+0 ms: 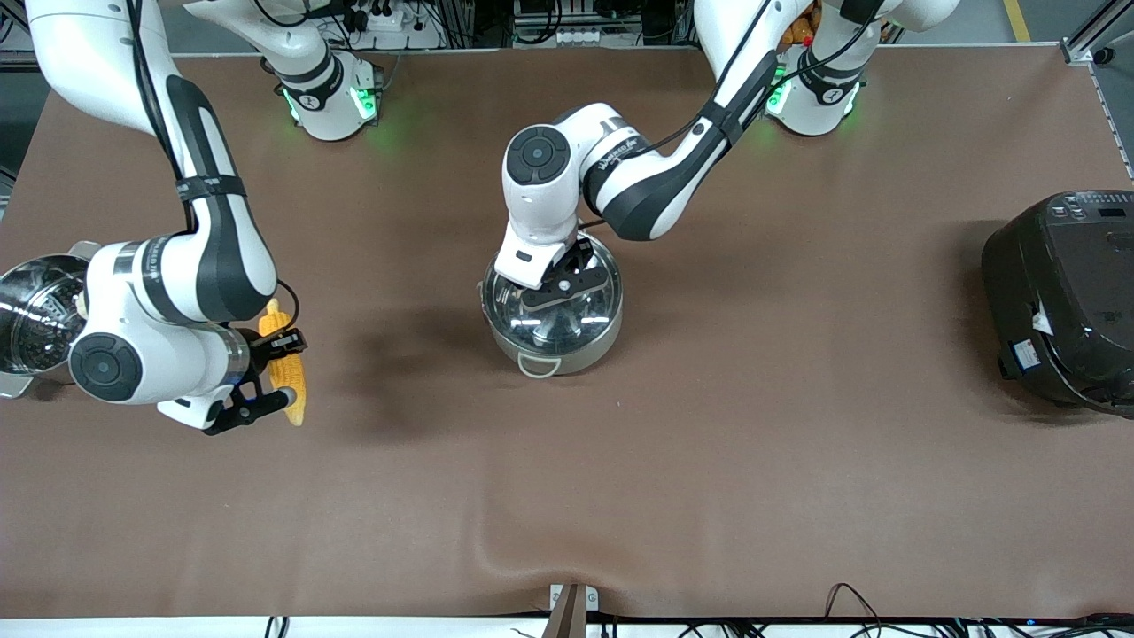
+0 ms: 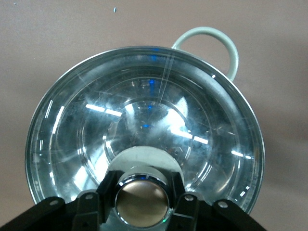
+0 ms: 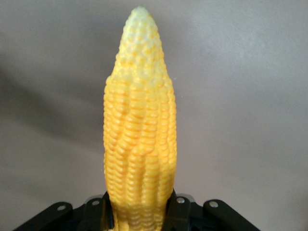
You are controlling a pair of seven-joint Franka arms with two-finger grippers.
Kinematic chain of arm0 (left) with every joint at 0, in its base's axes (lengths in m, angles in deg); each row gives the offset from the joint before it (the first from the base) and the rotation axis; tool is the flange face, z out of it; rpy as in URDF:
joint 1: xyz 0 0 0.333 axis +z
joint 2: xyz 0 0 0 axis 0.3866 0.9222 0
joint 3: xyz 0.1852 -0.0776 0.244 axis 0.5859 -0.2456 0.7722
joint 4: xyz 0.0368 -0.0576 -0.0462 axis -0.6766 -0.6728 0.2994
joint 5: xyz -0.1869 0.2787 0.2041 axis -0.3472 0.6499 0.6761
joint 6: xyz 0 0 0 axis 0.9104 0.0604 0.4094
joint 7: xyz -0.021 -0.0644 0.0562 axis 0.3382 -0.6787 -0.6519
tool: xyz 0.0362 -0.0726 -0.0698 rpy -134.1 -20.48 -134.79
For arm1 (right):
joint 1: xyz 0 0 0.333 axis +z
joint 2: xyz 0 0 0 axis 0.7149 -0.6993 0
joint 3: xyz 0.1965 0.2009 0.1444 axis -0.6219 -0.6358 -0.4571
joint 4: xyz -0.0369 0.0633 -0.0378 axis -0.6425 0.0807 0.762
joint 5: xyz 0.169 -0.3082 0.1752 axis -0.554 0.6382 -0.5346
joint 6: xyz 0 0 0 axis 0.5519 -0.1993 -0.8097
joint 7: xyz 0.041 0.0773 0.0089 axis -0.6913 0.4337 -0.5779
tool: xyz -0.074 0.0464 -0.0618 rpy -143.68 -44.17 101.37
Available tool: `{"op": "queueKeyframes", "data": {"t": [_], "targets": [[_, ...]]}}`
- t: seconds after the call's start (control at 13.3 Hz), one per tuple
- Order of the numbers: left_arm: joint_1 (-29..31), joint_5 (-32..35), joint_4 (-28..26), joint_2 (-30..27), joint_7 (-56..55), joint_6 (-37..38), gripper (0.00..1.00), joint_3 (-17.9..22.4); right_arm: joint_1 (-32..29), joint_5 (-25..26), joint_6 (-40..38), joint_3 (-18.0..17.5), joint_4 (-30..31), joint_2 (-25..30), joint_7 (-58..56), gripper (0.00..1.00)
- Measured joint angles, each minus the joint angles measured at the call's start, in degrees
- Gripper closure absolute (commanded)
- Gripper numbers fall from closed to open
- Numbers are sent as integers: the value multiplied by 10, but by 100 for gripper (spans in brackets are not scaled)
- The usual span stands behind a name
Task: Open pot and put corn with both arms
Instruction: 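Grasp the lid with the left gripper while the right gripper grasps corn, then lift the lid aside with the left gripper while the right gripper carries corn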
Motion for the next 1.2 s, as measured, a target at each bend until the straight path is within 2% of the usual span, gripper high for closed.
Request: {"op": "queueKeyframes", "data": {"t": [0.3,0.6,0.9,1.05,1.2], "targets": [[-1,0,9,-12,-4,18,100,0,0,0,0,0,0,-1,-61,100],[14,2,12,-66,8,86,100,5,5,-2,0,-14,0,-1,-102,100],[87,4,-1,-139,126,164,100,8,16,-2,1,-63,-10,0,-103,100],[142,4,-30,-177,201,171,100,8,30,-2,1,-88,-21,1,-103,100],[200,4,-75,-208,275,172,100,8,72,3,1,-98,-39,2,-103,100]]}}
